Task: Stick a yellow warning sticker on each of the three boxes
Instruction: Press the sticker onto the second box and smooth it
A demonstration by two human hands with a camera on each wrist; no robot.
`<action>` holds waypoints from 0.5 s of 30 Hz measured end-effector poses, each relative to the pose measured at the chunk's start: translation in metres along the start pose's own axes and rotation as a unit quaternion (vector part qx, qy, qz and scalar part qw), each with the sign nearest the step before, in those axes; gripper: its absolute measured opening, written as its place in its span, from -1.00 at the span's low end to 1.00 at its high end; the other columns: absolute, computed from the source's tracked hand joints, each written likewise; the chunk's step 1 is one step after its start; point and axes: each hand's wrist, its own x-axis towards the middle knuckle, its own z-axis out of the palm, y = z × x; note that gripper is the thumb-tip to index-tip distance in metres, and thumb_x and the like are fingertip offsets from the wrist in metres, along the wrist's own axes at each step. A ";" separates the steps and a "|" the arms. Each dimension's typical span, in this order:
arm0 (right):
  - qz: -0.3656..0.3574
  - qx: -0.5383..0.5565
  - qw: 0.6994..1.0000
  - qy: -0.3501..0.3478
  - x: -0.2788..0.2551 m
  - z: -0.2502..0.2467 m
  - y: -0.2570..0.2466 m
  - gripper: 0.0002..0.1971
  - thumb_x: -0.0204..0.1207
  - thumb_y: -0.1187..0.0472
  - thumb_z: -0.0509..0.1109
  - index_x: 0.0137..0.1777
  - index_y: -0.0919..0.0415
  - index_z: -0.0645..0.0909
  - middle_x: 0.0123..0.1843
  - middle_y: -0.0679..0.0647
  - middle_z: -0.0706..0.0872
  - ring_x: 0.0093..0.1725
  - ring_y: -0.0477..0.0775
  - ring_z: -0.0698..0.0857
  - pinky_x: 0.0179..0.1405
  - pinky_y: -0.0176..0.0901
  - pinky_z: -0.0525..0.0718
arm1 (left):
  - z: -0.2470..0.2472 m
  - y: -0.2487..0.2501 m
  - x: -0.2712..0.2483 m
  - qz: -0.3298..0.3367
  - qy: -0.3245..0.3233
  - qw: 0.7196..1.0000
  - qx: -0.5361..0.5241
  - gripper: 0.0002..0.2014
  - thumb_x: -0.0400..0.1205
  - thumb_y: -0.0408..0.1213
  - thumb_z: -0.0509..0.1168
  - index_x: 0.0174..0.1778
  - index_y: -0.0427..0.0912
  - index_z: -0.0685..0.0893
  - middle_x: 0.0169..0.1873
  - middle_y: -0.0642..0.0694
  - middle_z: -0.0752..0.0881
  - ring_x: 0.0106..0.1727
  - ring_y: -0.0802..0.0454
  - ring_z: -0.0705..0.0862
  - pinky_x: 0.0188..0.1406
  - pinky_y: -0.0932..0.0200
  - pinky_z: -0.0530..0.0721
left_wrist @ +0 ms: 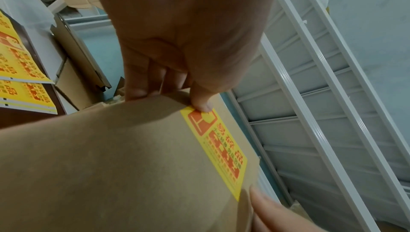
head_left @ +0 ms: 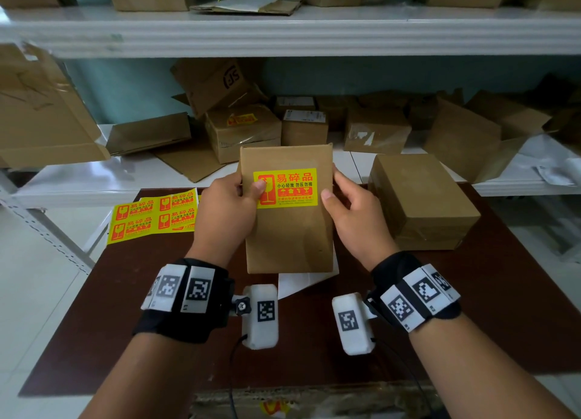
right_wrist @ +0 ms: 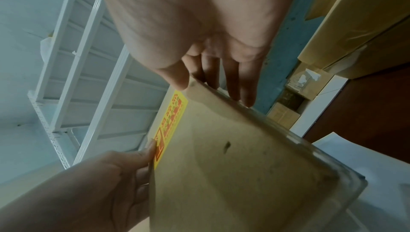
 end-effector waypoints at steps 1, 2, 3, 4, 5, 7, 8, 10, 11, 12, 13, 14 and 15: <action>-0.004 -0.006 1.000 -0.001 -0.001 0.000 -0.001 -0.49 0.76 0.05 0.26 0.71 -0.04 0.36 0.45 -0.17 0.68 0.42 -0.24 0.61 0.44 -0.15 0.63 | 0.000 -0.001 0.001 -0.002 0.003 1.000 0.003 -0.69 0.76 -0.04 0.23 -0.10 -0.19 0.72 -0.28 -0.08 0.73 -0.21 -0.05 0.69 -0.29 0.04 0.59; -0.004 -0.010 1.000 0.000 -0.001 0.001 -0.001 -0.50 0.74 0.02 0.29 0.68 -0.04 0.40 0.40 -0.19 0.71 0.39 -0.24 0.63 0.43 -0.13 0.64 | -0.001 0.000 0.000 -0.009 0.002 1.000 0.001 -0.66 0.79 -0.07 0.18 -0.15 -0.19 0.72 -0.31 -0.11 0.71 -0.25 -0.08 0.67 -0.33 0.05 0.56; 0.001 -0.010 1.000 0.006 -0.002 0.001 -0.001 -0.50 0.71 -0.03 0.32 0.64 -0.05 0.45 0.34 -0.21 0.73 0.34 -0.24 0.66 0.40 -0.08 0.67 | 0.000 0.000 0.000 -0.016 0.002 1.000 -0.009 -0.63 0.81 -0.09 0.13 -0.17 -0.19 0.71 -0.32 -0.12 0.70 -0.26 -0.10 0.67 -0.31 0.02 0.60; 0.008 -0.009 1.000 0.016 -0.002 0.001 -0.001 -0.48 0.65 -0.12 0.37 0.58 -0.06 0.48 0.29 -0.21 0.74 0.29 -0.22 0.68 0.37 -0.02 0.70 | 0.000 0.001 -0.001 -0.027 -0.001 0.999 -0.028 -0.62 0.81 -0.10 0.11 -0.16 -0.19 0.72 -0.30 -0.14 0.71 -0.24 -0.14 0.70 -0.25 -0.06 0.70; 0.019 -0.011 0.999 0.028 -0.002 0.002 -0.001 -0.42 0.56 -0.23 0.40 0.53 -0.05 0.49 0.25 -0.20 0.75 0.25 -0.20 0.70 0.33 0.02 0.72 | 0.001 0.001 -0.001 -0.039 -0.004 0.998 -0.052 -0.62 0.81 -0.10 0.10 -0.14 -0.17 0.73 -0.26 -0.17 0.74 -0.20 -0.18 0.74 -0.18 -0.17 0.78; 0.044 -0.019 0.997 0.057 -0.001 0.002 -0.001 -0.27 0.38 -0.36 0.47 0.48 -0.02 0.46 0.20 -0.17 0.73 0.18 -0.17 0.71 0.24 -0.01 0.75 | 0.004 0.007 -0.005 -0.045 -0.013 0.996 -0.081 -0.62 0.80 -0.06 0.09 -0.14 -0.12 0.74 -0.21 -0.19 0.78 -0.15 -0.21 0.78 -0.14 -0.23 0.82; 0.054 -0.029 0.996 0.072 -0.001 0.002 -0.002 -0.24 0.33 -0.37 0.50 0.45 -0.01 0.44 0.19 -0.15 0.73 0.16 -0.16 0.72 0.20 -0.04 0.75 | 0.006 0.008 -0.006 -0.028 -0.018 0.997 -0.067 -0.60 0.78 -0.01 0.09 -0.15 -0.13 0.74 -0.24 -0.19 0.78 -0.17 -0.21 0.77 -0.17 -0.21 0.80; 0.059 -0.056 0.992 0.096 -0.002 0.003 -0.005 -0.32 0.33 -0.32 0.57 0.33 -0.04 0.43 0.15 -0.15 0.72 0.11 -0.15 0.71 0.11 -0.12 0.73 | 0.009 0.012 -0.009 0.012 -0.029 1.000 0.001 -0.56 0.77 0.03 0.10 -0.18 -0.18 0.71 -0.33 -0.16 0.73 -0.24 -0.18 0.71 -0.32 -0.06 0.67; 0.056 -0.065 0.991 0.105 -0.002 0.003 -0.007 -0.40 0.37 -0.25 0.59 0.28 -0.07 0.43 0.13 -0.16 0.72 0.08 -0.16 0.71 0.07 -0.17 0.71 | 0.011 0.014 -0.010 0.023 -0.027 0.999 0.040 -0.57 0.77 0.06 0.10 -0.18 -0.16 0.69 -0.35 -0.12 0.71 -0.26 -0.13 0.68 -0.36 0.00 0.59; 0.051 -0.068 0.990 0.109 -0.002 0.002 -0.007 -0.47 0.42 -0.19 0.60 0.25 -0.08 0.44 0.11 -0.17 0.72 0.06 -0.17 0.71 0.02 -0.24 0.68 | 0.012 0.015 -0.011 0.033 -0.023 0.997 0.066 -0.58 0.76 0.09 0.12 -0.16 -0.14 0.69 -0.33 -0.08 0.72 -0.25 -0.09 0.68 -0.35 0.02 0.60; 0.045 -0.064 0.991 0.112 -0.002 0.002 -0.007 -0.52 0.47 -0.13 0.59 0.26 -0.07 0.47 0.09 -0.18 0.71 0.04 -0.19 0.70 -0.02 -0.30 0.65 | 0.013 0.015 -0.012 0.036 -0.022 0.996 0.078 -0.59 0.74 0.13 0.15 -0.10 -0.13 0.70 -0.28 -0.06 0.74 -0.21 -0.07 0.70 -0.29 0.00 0.65; 0.040 -0.055 0.991 0.113 -0.002 0.001 -0.006 -0.56 0.51 -0.08 0.57 0.29 -0.03 0.51 0.08 -0.19 0.70 0.02 -0.23 0.68 -0.03 -0.34 0.63 | 0.014 0.015 -0.012 0.035 -0.025 0.996 0.080 -0.59 0.71 0.16 0.18 -0.03 -0.12 0.72 -0.22 -0.05 0.77 -0.16 -0.06 0.72 -0.22 -0.03 0.69; 0.036 -0.042 0.992 0.114 -0.001 0.000 -0.004 -0.60 0.56 -0.03 0.53 0.33 0.02 0.55 0.07 -0.21 0.70 0.02 -0.27 0.67 0.00 -0.33 0.64 | 0.015 0.015 -0.013 0.032 -0.027 0.996 0.079 -0.59 0.69 0.18 0.22 0.02 -0.11 0.73 -0.16 -0.04 0.79 -0.12 -0.05 0.73 -0.17 -0.05 0.72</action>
